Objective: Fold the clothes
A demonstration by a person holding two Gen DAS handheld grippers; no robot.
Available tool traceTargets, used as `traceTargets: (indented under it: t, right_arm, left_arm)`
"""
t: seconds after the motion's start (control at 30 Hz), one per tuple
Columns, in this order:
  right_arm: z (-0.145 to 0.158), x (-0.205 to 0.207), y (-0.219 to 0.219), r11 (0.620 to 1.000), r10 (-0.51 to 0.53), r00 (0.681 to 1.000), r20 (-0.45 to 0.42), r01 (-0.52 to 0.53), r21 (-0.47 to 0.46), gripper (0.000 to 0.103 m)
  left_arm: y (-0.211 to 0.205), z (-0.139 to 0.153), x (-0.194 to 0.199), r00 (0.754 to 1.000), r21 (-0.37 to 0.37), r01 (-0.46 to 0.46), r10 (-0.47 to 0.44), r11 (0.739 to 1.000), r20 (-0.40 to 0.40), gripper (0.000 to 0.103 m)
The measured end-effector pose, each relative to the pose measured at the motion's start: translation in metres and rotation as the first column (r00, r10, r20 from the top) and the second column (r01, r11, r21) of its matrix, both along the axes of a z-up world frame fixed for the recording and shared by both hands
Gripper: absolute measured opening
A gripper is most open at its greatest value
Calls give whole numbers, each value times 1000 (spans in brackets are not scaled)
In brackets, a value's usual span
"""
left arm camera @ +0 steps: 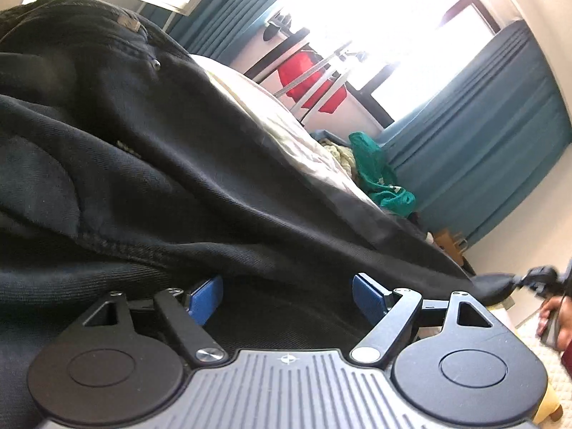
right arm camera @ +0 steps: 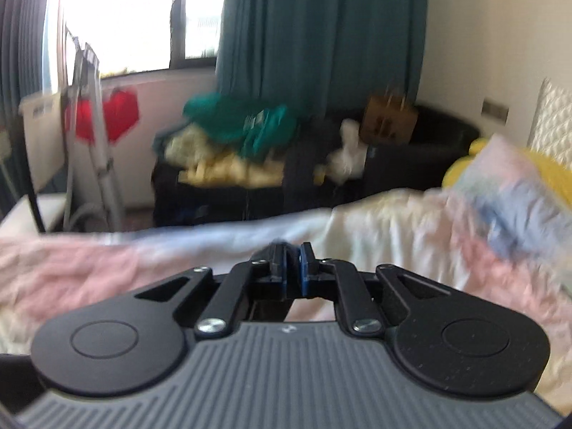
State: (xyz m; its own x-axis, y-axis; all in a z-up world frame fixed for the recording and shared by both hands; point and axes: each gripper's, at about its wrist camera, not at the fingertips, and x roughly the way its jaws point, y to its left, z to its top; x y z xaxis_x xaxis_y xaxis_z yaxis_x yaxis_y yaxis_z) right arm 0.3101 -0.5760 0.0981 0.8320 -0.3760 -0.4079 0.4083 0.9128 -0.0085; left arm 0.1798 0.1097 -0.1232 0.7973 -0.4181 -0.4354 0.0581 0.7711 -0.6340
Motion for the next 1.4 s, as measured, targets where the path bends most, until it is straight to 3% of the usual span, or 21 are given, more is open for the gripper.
traceTargets:
  t: [0.07, 0.17, 0.33, 0.5, 0.63, 0.67, 0.77, 0.87, 1.17, 1.23, 1.33, 1.4]
  right_arm:
    - [-5, -12, -9, 1000, -9, 1000, 22, 9, -3, 7]
    - [-51, -29, -25, 999, -39, 997, -70, 40, 4, 7]
    - [-149, -85, -53, 977, -121, 975, -185, 150, 151, 7]
    - [-186, -128, -51, 926, -199, 963, -181, 245, 286, 7]
    - [-184, -144, -51, 928, -269, 949, -163, 301, 221, 3]
    - [-187, -146, -56, 911, -328, 925, -190, 363, 195, 3]
    - [-192, -171, -73, 841, -385, 899, -206, 434, 323, 4]
    - [-182, -210, -63, 784, -434, 893, -119, 439, 439, 5]
    - [-173, -307, 17, 575, -596, 803, -13, 438, 691, 7]
    - [-171, -320, 36, 540, -594, 804, -39, 434, 721, 7]
    - [-166, -333, 49, 519, -548, 836, -33, 370, 771, 8]
    - [-164, -340, 49, 517, -533, 846, -33, 356, 778, 17]
  left_arm:
    - [0, -2, -1, 1000, 18, 7, -7, 1000, 2, 82]
    - [-3, -5, 0, 1000, 64, 23, -23, 998, 6, 82]
    - [0, -11, 1, 999, 79, 38, -38, 996, 1, 83]
    - [2, -13, 19, 999, 70, 44, -43, 997, -15, 82]
    - [-16, -2, 0, 998, 126, 62, -61, 990, -9, 82]
    - [-22, 2, -5, 998, 150, 68, -68, 986, -1, 82]
    - [-40, 8, -17, 996, 226, 85, -91, 970, 15, 83]
    - [-55, 9, -25, 993, 295, 106, -118, 950, 23, 84]
    - [-51, 24, -61, 989, 310, 144, -148, 940, -10, 85]
    - [-48, 34, -71, 989, 314, 143, -147, 939, -11, 85]
    - [-46, 50, -82, 990, 332, 141, -142, 933, -20, 85]
    - [-44, 60, -86, 991, 343, 133, -123, 930, -52, 85]
